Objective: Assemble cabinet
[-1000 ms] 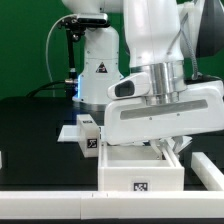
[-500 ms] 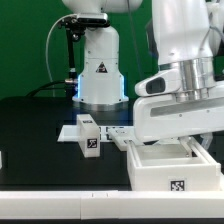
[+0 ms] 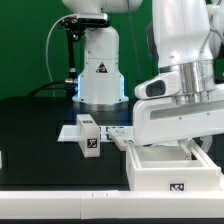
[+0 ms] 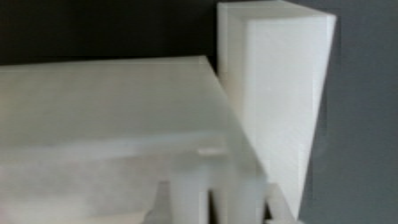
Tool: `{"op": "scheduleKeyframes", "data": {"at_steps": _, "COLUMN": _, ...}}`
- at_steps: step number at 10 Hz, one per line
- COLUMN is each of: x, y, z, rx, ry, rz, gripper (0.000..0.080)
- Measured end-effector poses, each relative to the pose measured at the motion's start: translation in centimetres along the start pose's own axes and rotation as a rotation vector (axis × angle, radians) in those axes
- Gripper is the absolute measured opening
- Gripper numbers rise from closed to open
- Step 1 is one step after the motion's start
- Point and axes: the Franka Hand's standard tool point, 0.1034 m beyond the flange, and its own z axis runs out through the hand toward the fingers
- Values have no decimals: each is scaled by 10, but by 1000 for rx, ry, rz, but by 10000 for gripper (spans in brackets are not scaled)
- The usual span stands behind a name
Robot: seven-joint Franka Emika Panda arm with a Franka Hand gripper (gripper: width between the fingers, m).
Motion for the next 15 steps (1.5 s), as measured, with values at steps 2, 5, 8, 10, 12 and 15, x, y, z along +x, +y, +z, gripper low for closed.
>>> {"op": "scheduleKeyframes", "data": {"at_steps": 2, "x": 0, "y": 2, "z": 0, "rx": -2, "ry": 0, "rz": 2, "gripper": 237}}
{"op": "scheduleKeyframes", "data": {"at_steps": 5, "x": 0, "y": 2, "z": 0, "rx": -2, "ry": 0, "rz": 3, "gripper": 557}}
{"op": "scheduleKeyframes", "data": {"at_steps": 8, "x": 2, "y": 2, "z": -4, "rx": 0, "ry": -4, "rz": 11, "gripper": 777}}
{"op": "scheduleKeyframes", "data": {"at_steps": 10, "x": 9, "y": 0, "z": -22, "rx": 10, "ry": -5, "rz": 14, "gripper": 793}}
{"op": "scheduleKeyframes", "data": {"at_steps": 12, "x": 9, "y": -1, "z": -44, "rx": 9, "ry": 11, "rz": 90, "gripper": 797}}
{"op": "scheduleKeyframes", "data": {"at_steps": 15, "x": 4, "y": -7, "z": -44, "rx": 3, "ry": 24, "rz": 95, "gripper": 797}}
